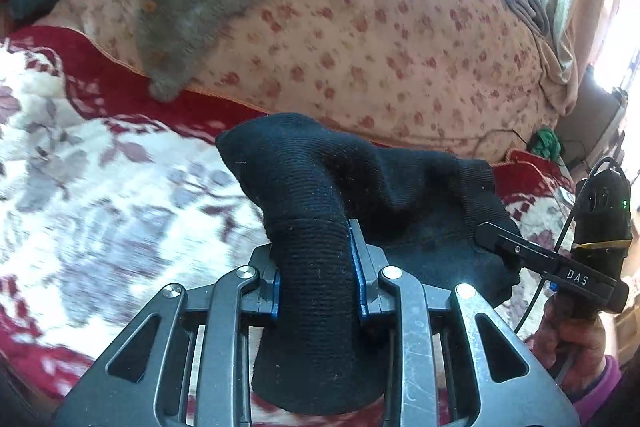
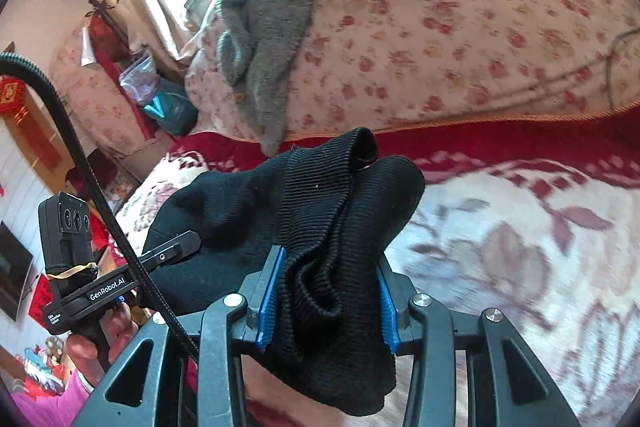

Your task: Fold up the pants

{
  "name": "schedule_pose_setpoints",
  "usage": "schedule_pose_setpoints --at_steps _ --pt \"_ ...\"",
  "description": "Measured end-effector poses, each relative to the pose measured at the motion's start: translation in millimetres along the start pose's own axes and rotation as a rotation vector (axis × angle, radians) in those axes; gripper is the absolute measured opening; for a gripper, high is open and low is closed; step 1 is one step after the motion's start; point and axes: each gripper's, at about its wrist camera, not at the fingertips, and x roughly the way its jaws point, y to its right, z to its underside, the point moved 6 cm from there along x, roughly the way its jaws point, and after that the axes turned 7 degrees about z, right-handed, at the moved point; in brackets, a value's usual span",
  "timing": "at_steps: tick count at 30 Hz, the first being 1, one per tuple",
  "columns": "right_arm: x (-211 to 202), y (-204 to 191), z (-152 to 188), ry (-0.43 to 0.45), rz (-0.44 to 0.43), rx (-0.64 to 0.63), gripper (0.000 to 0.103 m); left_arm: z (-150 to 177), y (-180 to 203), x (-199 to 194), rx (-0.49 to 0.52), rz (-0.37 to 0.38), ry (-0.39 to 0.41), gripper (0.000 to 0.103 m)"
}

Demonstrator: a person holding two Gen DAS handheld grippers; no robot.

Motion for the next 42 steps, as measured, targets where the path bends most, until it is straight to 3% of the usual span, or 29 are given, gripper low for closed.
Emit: schedule_pose_setpoints --at_steps 16,26,33,36,37,40,42 --pt "104 -105 -7 -0.086 -0.102 -0.04 0.04 -16 -120 -52 -0.111 -0.171 0.051 0.025" --pt "147 -116 10 -0.15 -0.082 -0.041 0.04 0 -160 -41 -0.174 -0.197 0.019 0.025" --pt "169 -108 23 -0.199 -0.013 -0.082 0.045 15 -174 -29 -0.206 -0.191 -0.004 0.026" --pt "174 -102 24 -0.208 -0.01 -0.073 0.055 21 -180 -28 -0.227 -0.19 0.002 0.032" --pt "174 -99 23 -0.213 -0.007 -0.067 0.059 22 -182 -29 -0.236 -0.195 0.002 0.039" --pt "172 -94 22 -0.227 -0.012 -0.035 0.061 25 -190 -31 -0.275 -0.21 0.004 0.057" --pt "167 -94 21 -0.22 -0.006 -0.034 0.061 26 -193 -34 -0.305 -0.219 0.002 0.061"
